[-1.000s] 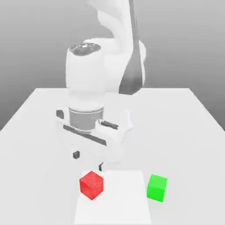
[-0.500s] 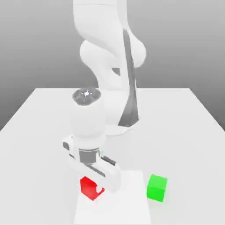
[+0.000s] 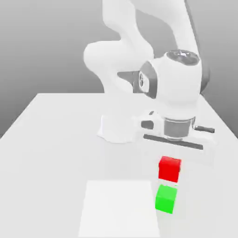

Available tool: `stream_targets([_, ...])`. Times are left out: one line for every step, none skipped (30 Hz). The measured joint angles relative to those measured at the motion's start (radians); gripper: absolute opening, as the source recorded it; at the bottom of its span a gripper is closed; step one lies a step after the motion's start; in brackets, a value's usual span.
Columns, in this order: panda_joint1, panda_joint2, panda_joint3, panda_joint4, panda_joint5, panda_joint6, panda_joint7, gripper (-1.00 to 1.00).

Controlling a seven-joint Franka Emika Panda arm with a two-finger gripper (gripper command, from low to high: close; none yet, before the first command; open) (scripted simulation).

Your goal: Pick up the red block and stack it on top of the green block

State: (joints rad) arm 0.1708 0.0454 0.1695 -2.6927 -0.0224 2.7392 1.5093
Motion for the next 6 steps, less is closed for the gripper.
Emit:
stream_targets([-0.002, 0.034, -0.009, 0.002, -0.015, 0.031, 0.012, -1.0])
stream_targets([0.0, 0.069, -0.017, 0.003, -0.032, 0.064, 0.025, -1.0])
stream_targets([0.004, 0.099, -0.025, 0.005, -0.047, 0.092, 0.035, 1.0])
stream_targets([0.004, 0.099, -0.025, 0.005, -0.047, 0.092, 0.035, 1.0])
stream_targets([0.004, 0.099, -0.025, 0.005, -0.047, 0.092, 0.035, 1.0])
stream_targets([0.004, 0.099, -0.025, 0.005, -0.047, 0.092, 0.035, 1.0])
